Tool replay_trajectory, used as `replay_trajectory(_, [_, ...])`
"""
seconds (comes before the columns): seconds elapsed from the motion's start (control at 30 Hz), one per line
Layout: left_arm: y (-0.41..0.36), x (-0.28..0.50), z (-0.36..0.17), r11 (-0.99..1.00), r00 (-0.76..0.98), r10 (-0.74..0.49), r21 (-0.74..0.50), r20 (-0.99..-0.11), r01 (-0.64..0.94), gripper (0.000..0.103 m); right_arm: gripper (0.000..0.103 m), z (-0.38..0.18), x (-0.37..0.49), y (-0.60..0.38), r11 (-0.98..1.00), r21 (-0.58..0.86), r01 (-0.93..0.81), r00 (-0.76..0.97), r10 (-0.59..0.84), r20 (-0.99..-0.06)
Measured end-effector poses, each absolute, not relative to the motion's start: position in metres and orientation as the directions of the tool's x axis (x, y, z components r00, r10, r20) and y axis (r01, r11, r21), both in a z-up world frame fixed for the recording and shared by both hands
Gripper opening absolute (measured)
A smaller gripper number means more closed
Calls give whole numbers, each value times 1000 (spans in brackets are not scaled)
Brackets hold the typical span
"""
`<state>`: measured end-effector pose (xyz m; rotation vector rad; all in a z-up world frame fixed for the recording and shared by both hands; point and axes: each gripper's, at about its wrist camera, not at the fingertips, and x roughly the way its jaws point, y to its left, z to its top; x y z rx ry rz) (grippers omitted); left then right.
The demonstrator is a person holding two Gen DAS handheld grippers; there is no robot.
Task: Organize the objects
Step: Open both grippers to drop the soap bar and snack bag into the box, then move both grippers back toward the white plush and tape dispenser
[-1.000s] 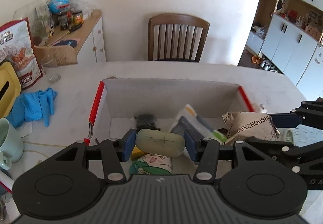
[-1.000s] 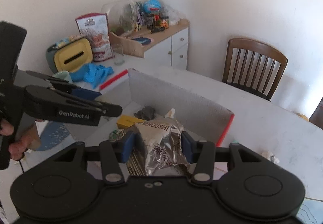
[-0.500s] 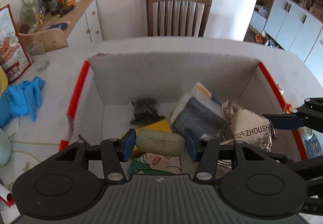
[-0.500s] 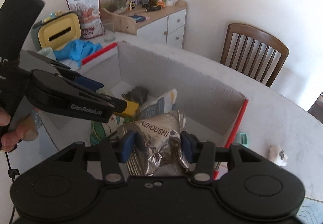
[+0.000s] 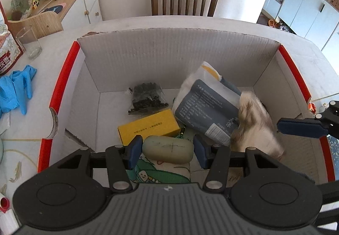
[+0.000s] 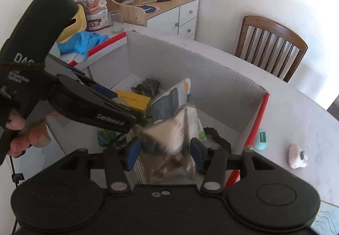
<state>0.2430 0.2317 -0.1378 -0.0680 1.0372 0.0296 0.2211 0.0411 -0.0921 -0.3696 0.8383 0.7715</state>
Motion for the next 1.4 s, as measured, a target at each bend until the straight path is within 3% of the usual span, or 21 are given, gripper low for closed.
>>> replay_trajectory(0.1, [231,242,-137,997,507,-8,-43,-862,-58,52,61,-86,219,38,673,7,-739,425,474,-771])
replay_trajectory(1.07, [202,192,-67,995,655,-25,-82,-755,-57,69,72,3,171,-21,644,48,-763,465,599,-653])
replay_trajectory(1.23, [180,179,-48,995,695,-23,-85,-719,-55,81,81,11,167,-48,657,35,-753,497,604,-623])
replay_trajectory(1.4, [150,172,-33,996,719,-12,-73,-695,-54,83,91,15,170,-79,666,49,-745,510,615,-602])
